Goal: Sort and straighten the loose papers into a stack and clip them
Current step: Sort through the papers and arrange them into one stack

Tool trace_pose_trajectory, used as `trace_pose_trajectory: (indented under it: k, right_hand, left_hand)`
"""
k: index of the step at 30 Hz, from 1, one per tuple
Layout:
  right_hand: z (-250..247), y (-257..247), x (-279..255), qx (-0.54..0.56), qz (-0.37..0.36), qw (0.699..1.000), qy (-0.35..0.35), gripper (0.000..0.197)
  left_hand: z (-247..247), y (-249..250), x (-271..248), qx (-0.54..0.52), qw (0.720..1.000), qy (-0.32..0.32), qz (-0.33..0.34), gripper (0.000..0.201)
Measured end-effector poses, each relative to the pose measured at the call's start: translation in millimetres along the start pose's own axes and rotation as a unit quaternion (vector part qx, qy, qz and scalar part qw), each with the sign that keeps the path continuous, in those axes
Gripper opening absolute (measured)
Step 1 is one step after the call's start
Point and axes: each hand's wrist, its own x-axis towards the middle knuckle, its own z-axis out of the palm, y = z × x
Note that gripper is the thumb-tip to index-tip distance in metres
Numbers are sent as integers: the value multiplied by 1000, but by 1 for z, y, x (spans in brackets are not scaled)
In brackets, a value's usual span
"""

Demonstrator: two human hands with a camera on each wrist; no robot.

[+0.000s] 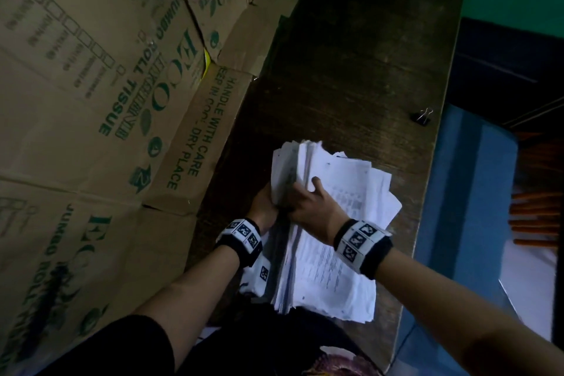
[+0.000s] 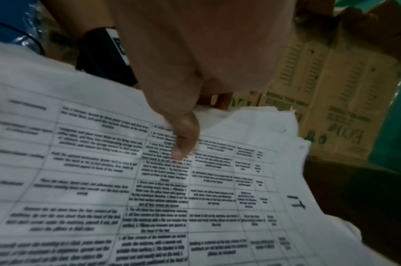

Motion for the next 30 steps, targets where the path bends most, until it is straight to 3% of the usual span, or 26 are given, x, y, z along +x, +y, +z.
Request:
trace_pose_trajectory:
  k: [3, 5, 7, 8, 10, 12, 13, 14, 15, 17, 21, 23, 24, 26, 29, 30]
  right_hand:
    - [5, -15, 8, 66, 38, 997, -6, 45]
    - [8, -20, 4, 119, 92, 989, 2, 64]
    - [12, -18, -8, 184, 191, 964, 5, 79]
    - [15, -13, -18, 228, 266, 936, 6, 78]
    - [22, -1, -46, 311, 459, 832, 18, 71]
    - [35, 11, -77, 384, 630, 675, -6, 77]
    - [43, 14, -87, 423, 677, 602, -17, 83]
    - [51, 15, -93, 458, 695, 555, -18, 88]
    - [59, 14, -96, 487, 694, 531, -13, 89]
    - [66, 8, -97, 509, 684, 522, 2, 90]
    - [66, 10, -109, 538, 710, 450, 59, 111]
    - [64, 12, -120, 548, 702, 445, 97, 118]
    - [63, 12, -127, 577, 673, 438, 150, 114]
    - [59, 8, -138, 661, 587, 391, 255, 96]
    - [44, 4, -146, 749, 495, 313, 311, 68]
    - [40, 4, -145, 759, 480, 310, 313, 59]
  left_hand:
    - [-9, -3, 3, 21, 998, -48, -30, 33]
    - [-15, -3, 1, -30, 995, -65, -64, 35]
    - [-18, -6, 1, -98, 989, -68, -84, 45]
    - [-20, -6, 0, -132, 985, -70, -88, 49]
    - [-18, -7, 0, -166, 978, -86, -88, 51]
    - [-13, -6, -3, -112, 986, -93, -75, 49]
    - [-9, -8, -3, -92, 989, -96, -65, 58]
    - [-4, -8, -4, -77, 990, -102, -54, 71]
    - [1, -7, -7, -65, 991, -111, -40, 79]
    - [8, -3, -10, -33, 994, -103, -17, 82]
    - [2, 9, -25, -64, 993, -99, 1, 55]
    - [-5, 13, -32, -72, 990, -117, 3, 45]
    - [-8, 16, -35, -84, 988, -133, -1, 45]
    - [-16, 18, -38, -110, 980, -167, -11, 47]
    - [-23, 23, -36, -127, 969, -211, -35, 61]
    - [-23, 24, -33, -115, 970, -213, -39, 69]
